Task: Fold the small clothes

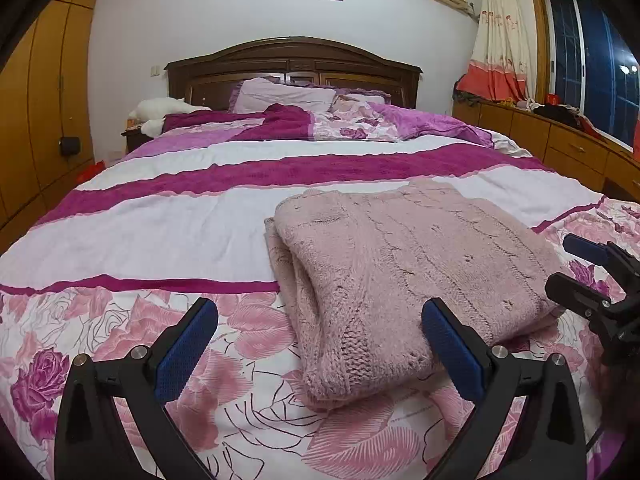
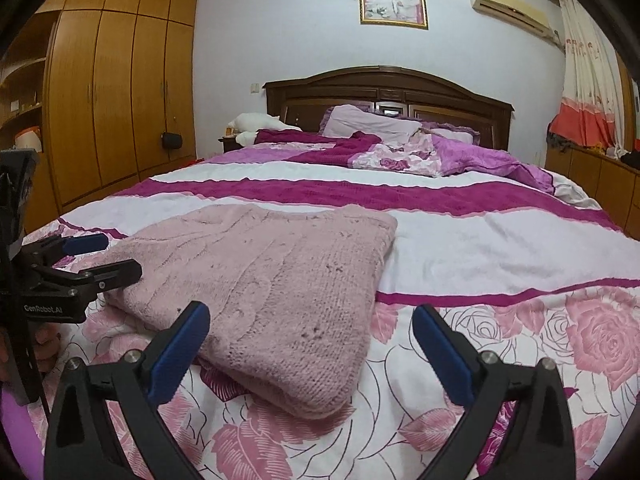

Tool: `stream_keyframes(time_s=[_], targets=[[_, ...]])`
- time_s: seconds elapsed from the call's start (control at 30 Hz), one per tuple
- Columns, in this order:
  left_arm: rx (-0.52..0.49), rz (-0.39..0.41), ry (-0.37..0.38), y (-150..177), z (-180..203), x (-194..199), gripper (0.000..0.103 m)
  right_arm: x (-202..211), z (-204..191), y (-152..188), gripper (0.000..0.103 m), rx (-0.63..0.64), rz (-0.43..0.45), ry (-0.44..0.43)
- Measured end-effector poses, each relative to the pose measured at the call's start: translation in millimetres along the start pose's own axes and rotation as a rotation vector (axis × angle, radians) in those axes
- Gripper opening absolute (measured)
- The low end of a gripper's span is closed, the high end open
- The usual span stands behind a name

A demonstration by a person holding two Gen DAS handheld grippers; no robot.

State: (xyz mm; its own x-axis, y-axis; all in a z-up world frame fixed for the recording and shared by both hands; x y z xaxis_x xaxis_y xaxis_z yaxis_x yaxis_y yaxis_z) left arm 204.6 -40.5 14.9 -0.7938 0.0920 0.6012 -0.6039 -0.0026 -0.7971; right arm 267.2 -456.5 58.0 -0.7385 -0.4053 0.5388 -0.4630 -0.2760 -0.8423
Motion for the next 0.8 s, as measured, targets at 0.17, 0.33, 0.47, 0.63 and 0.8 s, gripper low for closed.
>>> stream_keyframes(time_s=[0.17,0.33,0.47,0.63,0.8], targets=[[0.007,-0.005,0.003,0.7,-1.1,0.0,0.084,1.7,-1.1,0.4,0.103,0.004,-0.002,0.004],[0.008,-0.006,0.001,0.9,-1.3,0.4,0.084,2.6,-1.0,0.1,0.103,0.001,-0.010,0.006],[0.007,-0.006,0.003,1.0,-1.6,0.7,0.084,2.7,-0.4,-0.5,0.103,0.002,-0.014,0.007],[0.008,-0.005,0.001,0.9,-1.6,0.4,0.084,3.2,-1.8,-0.5,0.103,0.009,-0.016,0.014],[0.017,-0.010,-0.002,0.0,-4.6,-2.6,0.084,4.1,-8.5,0.1,0.103,0.040,-0.017,0.024]])
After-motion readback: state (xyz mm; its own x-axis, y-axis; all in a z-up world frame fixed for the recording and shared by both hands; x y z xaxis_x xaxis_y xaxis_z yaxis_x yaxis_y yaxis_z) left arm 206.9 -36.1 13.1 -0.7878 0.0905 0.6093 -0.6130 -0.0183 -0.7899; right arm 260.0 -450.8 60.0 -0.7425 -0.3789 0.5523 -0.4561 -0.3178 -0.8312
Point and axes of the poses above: each gripper's, at about its wrist camera, not at the fingertips, and x roughly against the way its jaws point, z to its right, y to its underside, the point moved 1 cm from there along -x, roughly the way its jaws point, and after that the axes turned 5 degrees about -z, right-handed, at the moved point
